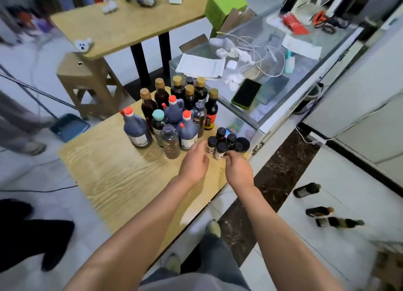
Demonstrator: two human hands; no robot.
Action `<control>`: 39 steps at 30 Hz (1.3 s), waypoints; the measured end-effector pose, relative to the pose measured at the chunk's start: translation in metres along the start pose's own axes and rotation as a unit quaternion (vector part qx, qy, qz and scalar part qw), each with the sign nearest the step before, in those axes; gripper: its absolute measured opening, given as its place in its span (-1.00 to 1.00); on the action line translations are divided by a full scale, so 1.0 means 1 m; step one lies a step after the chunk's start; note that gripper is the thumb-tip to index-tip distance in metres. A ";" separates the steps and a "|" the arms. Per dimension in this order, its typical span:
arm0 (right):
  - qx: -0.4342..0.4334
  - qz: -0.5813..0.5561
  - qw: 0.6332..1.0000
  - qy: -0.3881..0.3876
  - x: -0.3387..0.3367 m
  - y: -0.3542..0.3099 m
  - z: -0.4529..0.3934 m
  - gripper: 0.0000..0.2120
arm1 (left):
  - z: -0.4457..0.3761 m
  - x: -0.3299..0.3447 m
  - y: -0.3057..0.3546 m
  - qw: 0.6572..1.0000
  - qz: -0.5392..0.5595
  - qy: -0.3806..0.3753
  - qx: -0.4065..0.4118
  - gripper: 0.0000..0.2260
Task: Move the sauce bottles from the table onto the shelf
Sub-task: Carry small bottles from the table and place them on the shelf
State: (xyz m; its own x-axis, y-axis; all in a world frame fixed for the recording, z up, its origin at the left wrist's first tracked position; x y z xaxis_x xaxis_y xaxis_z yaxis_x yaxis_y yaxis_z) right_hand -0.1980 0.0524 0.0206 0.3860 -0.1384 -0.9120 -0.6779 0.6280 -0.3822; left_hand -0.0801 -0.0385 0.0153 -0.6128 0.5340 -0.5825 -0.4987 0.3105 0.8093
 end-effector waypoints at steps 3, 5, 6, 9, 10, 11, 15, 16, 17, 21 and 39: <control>-0.028 0.020 0.999 -0.024 0.016 -0.004 -0.027 -0.78 | -0.020 0.012 -0.016 0.999 -0.016 -0.016 -0.039 -0.55; -0.081 0.047 0.995 -0.036 0.025 -0.010 -0.040 -0.70 | -0.034 0.018 -0.023 0.998 -0.037 -0.022 -0.056 -0.57; -0.110 0.065 0.991 -0.038 0.028 -0.012 -0.047 -0.67 | -0.042 0.020 -0.024 0.997 -0.044 -0.024 -0.059 -0.57; -0.145 0.114 0.981 -0.065 0.043 -0.010 -0.064 -0.60 | -0.064 0.025 -0.020 0.997 -0.055 -0.020 -0.047 -0.54; -0.141 0.132 0.977 -0.090 0.051 -0.008 -0.070 -0.55 | -0.071 0.027 -0.018 0.997 -0.063 -0.021 -0.042 -0.54; -0.136 0.150 0.973 -0.112 0.057 -0.006 -0.073 -0.50 | -0.078 0.030 -0.017 0.996 -0.073 -0.025 -0.039 -0.53; -0.154 0.190 0.963 -0.114 0.066 -0.007 -0.078 -0.46 | -0.098 0.046 -0.021 0.990 -0.119 -0.072 -0.032 -0.45; -0.153 0.189 0.963 -0.119 0.066 -0.008 -0.080 -0.46 | -0.102 0.051 -0.021 0.987 -0.133 -0.086 -0.028 -0.45; -0.150 0.188 0.962 -0.127 0.067 -0.010 -0.083 -0.45 | -0.105 0.054 -0.021 0.984 -0.148 -0.095 -0.025 -0.47; -0.152 0.195 0.957 -0.153 0.065 -0.016 -0.095 -0.43 | -0.115 0.061 -0.023 0.978 -0.178 -0.105 -0.031 -0.66; -0.105 0.102 0.979 -0.140 0.060 -0.001 -0.084 -0.78 | -0.067 0.044 -0.062 0.978 -0.135 -0.133 -0.090 -0.73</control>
State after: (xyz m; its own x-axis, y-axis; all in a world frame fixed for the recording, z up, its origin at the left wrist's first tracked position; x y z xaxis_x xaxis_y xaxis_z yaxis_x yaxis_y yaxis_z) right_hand -0.2268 -0.0207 -0.0458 0.3654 0.2083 -0.9073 -0.8614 0.4449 -0.2448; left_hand -0.1172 -0.0865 -0.0654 -0.2744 0.6451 -0.7131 -0.7351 0.3374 0.5881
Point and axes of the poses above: each hand's wrist, its own z-axis away from the middle knuckle, its own x-axis out of the palm, y = z × x, the point moved 8 cm from there along -z, towards the middle knuckle, and after that the axes turned 8 degrees about z, right-handed, at the moved point
